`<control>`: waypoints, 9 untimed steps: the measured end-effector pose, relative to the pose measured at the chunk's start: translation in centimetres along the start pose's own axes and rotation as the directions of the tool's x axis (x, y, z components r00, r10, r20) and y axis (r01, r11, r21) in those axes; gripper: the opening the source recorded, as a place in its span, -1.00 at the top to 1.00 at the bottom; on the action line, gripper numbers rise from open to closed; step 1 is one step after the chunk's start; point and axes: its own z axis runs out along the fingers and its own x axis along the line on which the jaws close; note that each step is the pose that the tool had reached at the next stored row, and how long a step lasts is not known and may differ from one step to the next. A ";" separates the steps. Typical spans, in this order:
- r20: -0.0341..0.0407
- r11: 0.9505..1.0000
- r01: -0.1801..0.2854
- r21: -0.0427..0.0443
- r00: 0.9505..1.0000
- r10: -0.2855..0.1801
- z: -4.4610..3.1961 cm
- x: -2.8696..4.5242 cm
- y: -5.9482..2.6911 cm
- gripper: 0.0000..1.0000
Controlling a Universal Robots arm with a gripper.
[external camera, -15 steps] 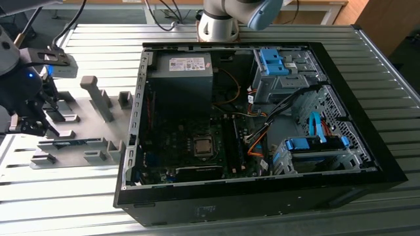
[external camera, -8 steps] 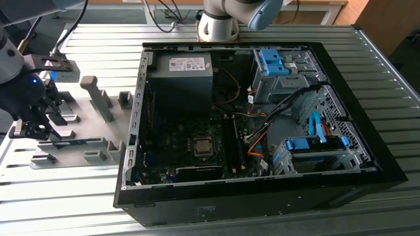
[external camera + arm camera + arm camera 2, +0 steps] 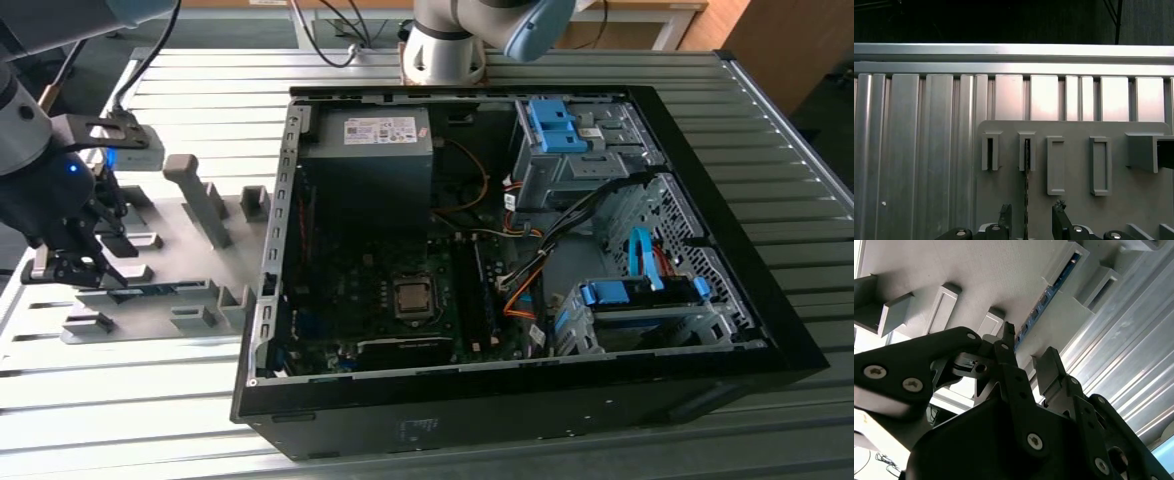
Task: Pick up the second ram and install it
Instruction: 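Pick up the second ram and move it above second insertion slot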
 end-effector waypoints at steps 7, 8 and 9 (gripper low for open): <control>0.000 1.000 0.000 0.000 1.000 0.000 0.00 0.00 0.00 0.11; 0.000 1.000 0.000 0.000 1.000 0.000 0.01 0.00 0.00 0.11; 0.000 1.000 0.000 0.000 1.000 0.000 0.03 0.00 0.00 0.11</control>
